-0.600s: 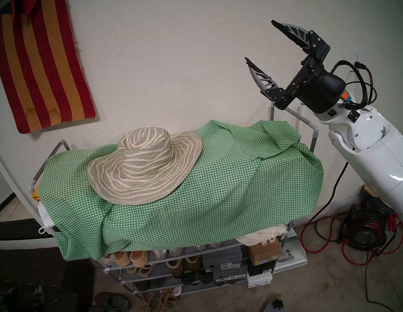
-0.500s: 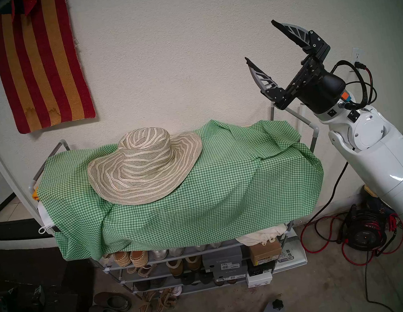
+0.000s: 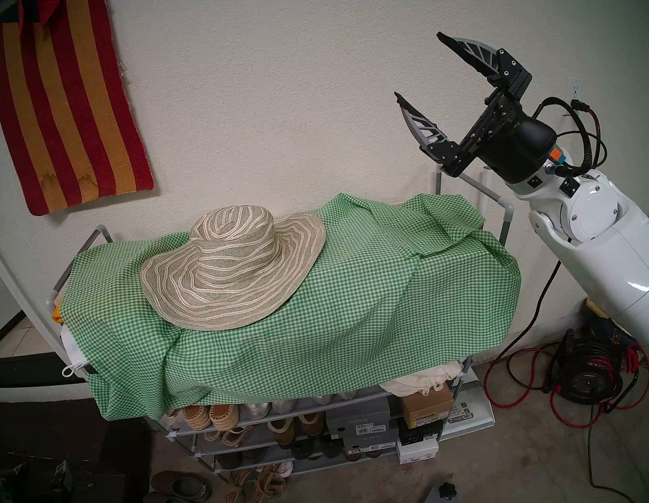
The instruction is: Lift the object off the cloth, cover the shoe rack with the cloth, put the object back
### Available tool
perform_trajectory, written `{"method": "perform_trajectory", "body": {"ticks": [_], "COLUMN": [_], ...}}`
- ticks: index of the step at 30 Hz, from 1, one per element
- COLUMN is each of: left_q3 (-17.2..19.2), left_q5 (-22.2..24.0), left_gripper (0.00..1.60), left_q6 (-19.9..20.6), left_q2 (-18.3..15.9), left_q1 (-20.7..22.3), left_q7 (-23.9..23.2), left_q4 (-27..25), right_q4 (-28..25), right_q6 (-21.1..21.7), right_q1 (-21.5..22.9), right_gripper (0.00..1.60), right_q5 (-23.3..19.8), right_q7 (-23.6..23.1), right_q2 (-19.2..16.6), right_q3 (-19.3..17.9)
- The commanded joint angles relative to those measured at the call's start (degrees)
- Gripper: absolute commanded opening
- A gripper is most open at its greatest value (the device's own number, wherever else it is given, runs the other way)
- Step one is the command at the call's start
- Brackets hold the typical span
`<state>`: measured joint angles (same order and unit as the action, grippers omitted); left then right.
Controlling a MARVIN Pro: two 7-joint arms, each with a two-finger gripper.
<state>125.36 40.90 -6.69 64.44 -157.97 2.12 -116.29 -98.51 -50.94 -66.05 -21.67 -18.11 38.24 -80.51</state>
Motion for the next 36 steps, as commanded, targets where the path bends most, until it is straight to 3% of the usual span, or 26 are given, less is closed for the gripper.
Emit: {"method": "perform_trajectory", "body": {"ticks": [1,5,12,21,24,31,36], "left_q3": [0.1,0.3,-0.9,4.0,7.8,13.1,16.5], "left_q5": [-0.1,0.5,-3.1,-4.4,-3.7,-4.1,-3.6], "left_gripper": [1.60,1.60,1.60,1.60,1.60,1.60,1.60], "left_q6": [0.1,0.7,0.1,-0.3,-1.1,-2.7,-5.3], "left_q2": [-0.1,-0.4,-1.6,-1.3,-1.1,0.3,1.1], "left_q1": [-0.2,-0.3,2.5,2.1,2.3,1.7,3.7], "left_q7": [-0.1,-0.6,2.0,3.3,3.3,3.4,3.8], "left_q4": [0.0,-0.1,1.2,-3.5,-6.3,-12.0,-13.9], "right_q4": [0.0,0.0,0.0,0.0,0.0,0.0,0.0], "right_q6": [-0.1,-0.1,-0.1,-0.1,-0.1,-0.1,-0.1], "right_q1": [-0.1,-0.1,-0.1,-0.1,-0.1,0.0,0.0], "right_gripper": [1.60,1.60,1.60,1.60,1.60,1.60,1.60], "right_q5": [0.1,0.1,0.1,0.1,0.1,0.1,0.1], "right_q7": [-0.1,0.0,0.0,0.1,0.1,0.2,0.2], "right_q2": [0.1,0.0,0.0,-0.1,-0.1,-0.1,-0.2], "right_q3": [0.2,0.2,0.2,0.3,0.3,0.3,0.4]}}
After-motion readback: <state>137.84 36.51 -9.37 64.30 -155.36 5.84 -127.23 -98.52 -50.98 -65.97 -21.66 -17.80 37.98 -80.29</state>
